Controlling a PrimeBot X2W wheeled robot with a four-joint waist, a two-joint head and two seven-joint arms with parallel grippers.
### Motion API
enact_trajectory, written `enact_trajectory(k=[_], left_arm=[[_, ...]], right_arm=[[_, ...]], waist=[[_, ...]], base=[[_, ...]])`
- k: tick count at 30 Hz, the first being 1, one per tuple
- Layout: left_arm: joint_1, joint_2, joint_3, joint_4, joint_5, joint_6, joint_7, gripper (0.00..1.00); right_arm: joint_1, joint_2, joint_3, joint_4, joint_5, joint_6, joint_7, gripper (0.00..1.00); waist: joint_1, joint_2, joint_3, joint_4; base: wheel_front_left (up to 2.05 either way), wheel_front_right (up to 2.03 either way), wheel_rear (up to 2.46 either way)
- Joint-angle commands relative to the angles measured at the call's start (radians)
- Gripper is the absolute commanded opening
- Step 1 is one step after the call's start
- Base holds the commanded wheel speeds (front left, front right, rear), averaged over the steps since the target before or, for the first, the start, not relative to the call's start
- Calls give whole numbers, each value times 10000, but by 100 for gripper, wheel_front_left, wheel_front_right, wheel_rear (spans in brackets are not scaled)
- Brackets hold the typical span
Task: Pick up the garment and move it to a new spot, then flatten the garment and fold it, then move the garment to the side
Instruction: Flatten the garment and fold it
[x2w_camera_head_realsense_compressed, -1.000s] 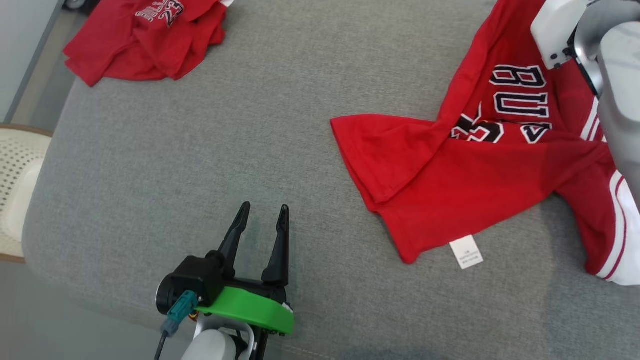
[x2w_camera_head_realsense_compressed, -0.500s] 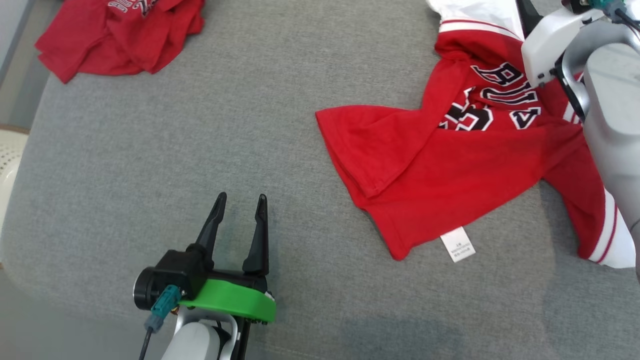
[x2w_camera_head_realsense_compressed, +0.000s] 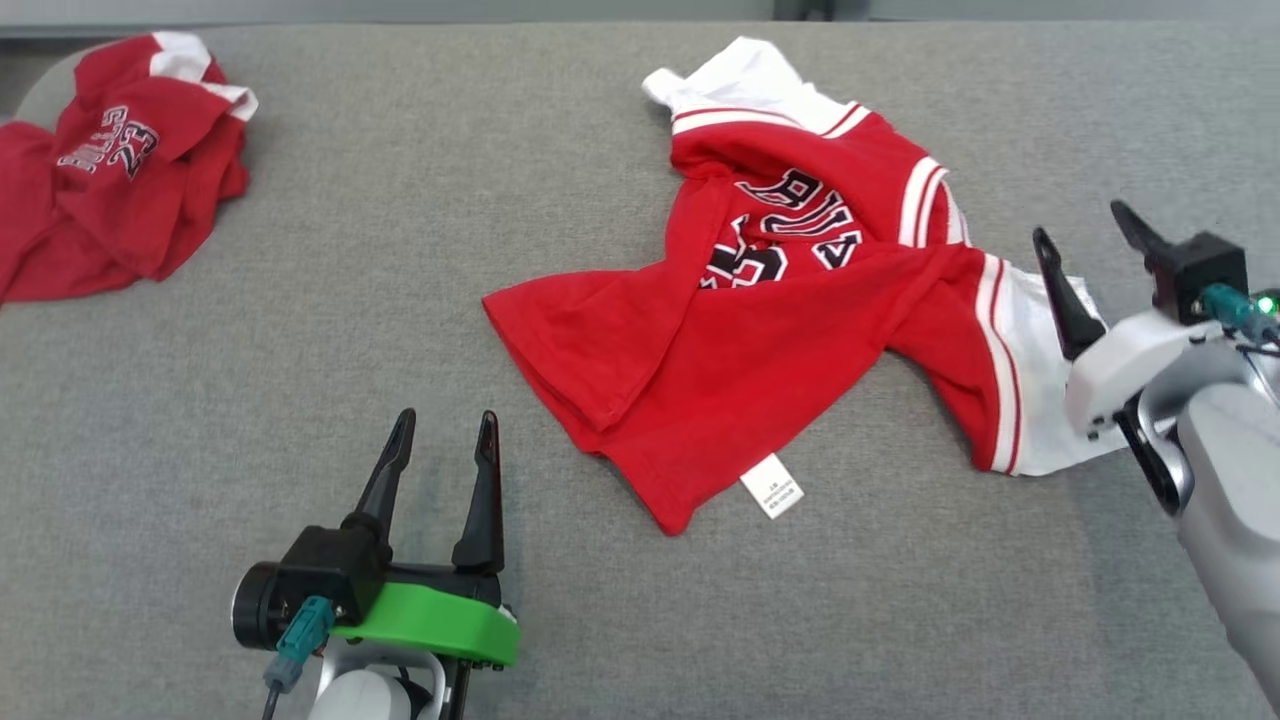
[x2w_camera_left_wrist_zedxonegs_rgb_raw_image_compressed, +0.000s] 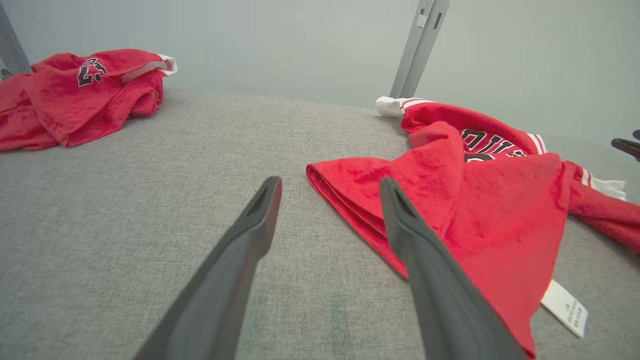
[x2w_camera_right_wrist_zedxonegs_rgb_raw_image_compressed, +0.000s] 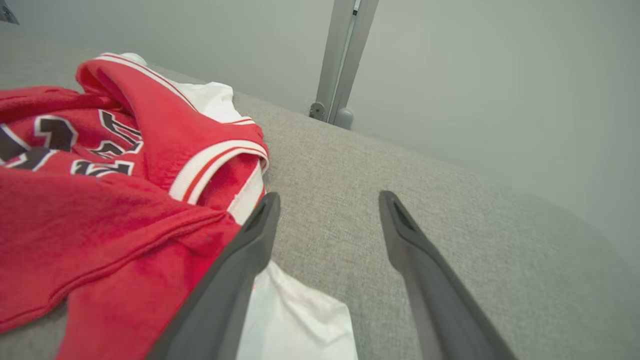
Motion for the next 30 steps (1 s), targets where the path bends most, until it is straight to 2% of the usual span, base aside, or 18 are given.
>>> enact_trajectory(k=[1,6,15,21,22,23,24,25,30], left_arm=[[156,33,46,-32,171,-67,6,100],[107,35,61,-4,217,-151,6,100],[-52,32,115,-12,303,-180,6,100],[-94,32,126,1,378,-213,6,100],[-94,32,122,8,389,-217,6,100],[-93,32,123,14,399,-218,6,100],[-86,32,128,22,415,-201,6,100],[-60,32,145,28,425,-178,6,100],[158,30,159,76,412,-188,6,100]], right_arm=[[301,-100,12,22,2,-10,-31,100],[658,-75,69,447,86,-10,80,100],[-111,23,388,1713,313,-10,263,100],[-652,145,843,2676,606,-8,526,98],[-711,153,926,2785,648,-8,546,68],[-748,164,1014,2884,702,-8,527,44],[-782,178,1102,2979,756,-8,496,30],[-808,209,1203,3045,809,-8,473,2],[-1045,153,1707,3110,932,-8,291,0]], waist=[[0,-1,-640,-637],[0,-1,-458,-392],[0,-1,39,244],[0,-1,198,439],[0,-1,200,451],[0,-1,196,457],[0,-1,180,449],[0,-1,146,422],[0,-1,-111,148]], base=[[0,0,0],[0,0,0],[0,0,0],[0,0,0],[0,0,0],[0,0,0],[0,0,0],[0,0,0],[0,0,0]])
